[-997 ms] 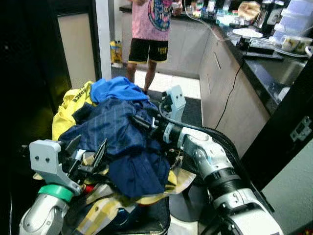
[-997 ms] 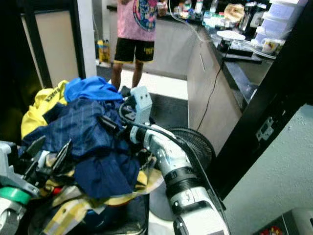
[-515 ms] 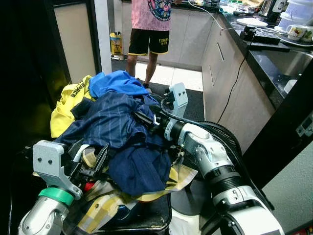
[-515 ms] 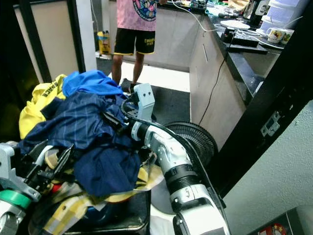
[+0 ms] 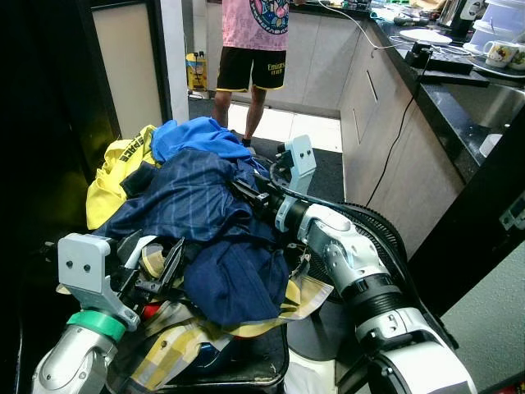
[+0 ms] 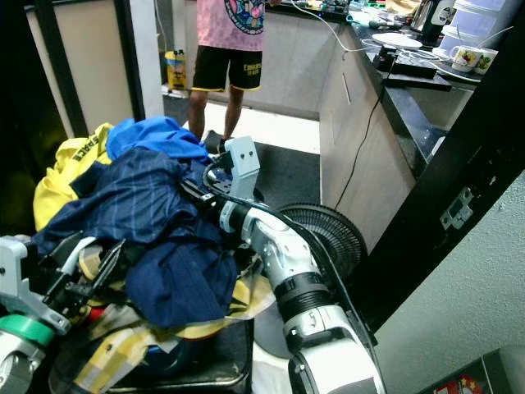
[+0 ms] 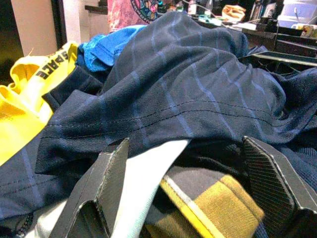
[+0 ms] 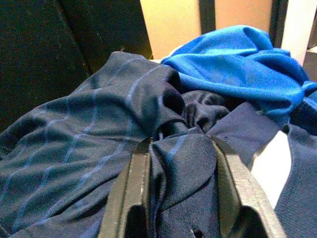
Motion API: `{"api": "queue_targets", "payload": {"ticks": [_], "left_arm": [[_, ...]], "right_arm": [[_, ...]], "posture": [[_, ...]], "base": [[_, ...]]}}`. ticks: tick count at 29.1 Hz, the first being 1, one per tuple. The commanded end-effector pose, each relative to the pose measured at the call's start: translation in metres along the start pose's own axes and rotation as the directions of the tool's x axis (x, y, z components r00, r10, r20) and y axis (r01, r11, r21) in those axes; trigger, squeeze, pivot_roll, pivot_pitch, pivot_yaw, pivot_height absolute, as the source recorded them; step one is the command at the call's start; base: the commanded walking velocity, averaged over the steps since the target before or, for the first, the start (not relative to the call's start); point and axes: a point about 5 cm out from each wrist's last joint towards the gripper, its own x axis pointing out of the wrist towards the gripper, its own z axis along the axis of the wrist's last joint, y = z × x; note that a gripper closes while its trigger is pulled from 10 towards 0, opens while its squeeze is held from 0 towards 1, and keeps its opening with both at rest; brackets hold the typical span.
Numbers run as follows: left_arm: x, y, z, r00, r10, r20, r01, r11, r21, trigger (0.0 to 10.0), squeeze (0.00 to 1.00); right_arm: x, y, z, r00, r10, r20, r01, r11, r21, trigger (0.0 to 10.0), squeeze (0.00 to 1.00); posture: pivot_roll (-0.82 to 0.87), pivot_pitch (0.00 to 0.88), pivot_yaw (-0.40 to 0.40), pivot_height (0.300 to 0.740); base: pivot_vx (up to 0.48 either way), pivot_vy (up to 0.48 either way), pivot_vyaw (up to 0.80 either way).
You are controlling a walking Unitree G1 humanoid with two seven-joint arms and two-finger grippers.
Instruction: Clothes washing
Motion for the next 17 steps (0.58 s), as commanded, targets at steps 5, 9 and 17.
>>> {"api": "queue_targets", "payload": {"ticks": [5,9,17], "left_arm": [[0.001,0.0,-0.006,1.0,0.01,-0.027,-0.011,1.0,-0.011,10.0,0.0],[0.002,0.0,-0.006,1.0,0.01,-0.021,-0.01,1.0,-0.019,10.0,0.0],[0.006,-0.003,-0.007,1.0,0.002,-0.013,-0.003,1.0,-0.029,10.0,0.0]], "right_arm": [[-0.009,-0.005,-0.007,1.0,-0.025,-0.01,0.025,0.999,-0.027,0.0,0.0],[-0.011,-0.005,-0.006,1.0,-0.022,-0.004,0.022,0.999,-0.038,0.0,0.0],[-0.024,-0.013,0.019,0.987,-0.095,0.129,0.1,0.994,-0.032,0.0,0.0]], "posture": [[0.02,0.083,-0.023,0.74],[0.01,0.076,-0.02,0.74],[0.0,0.047,-0.017,0.74]], "base": [[0.0,0.0,0.0],[0.0,0.0,0.0],[0.0,0.0,0.0]]}}
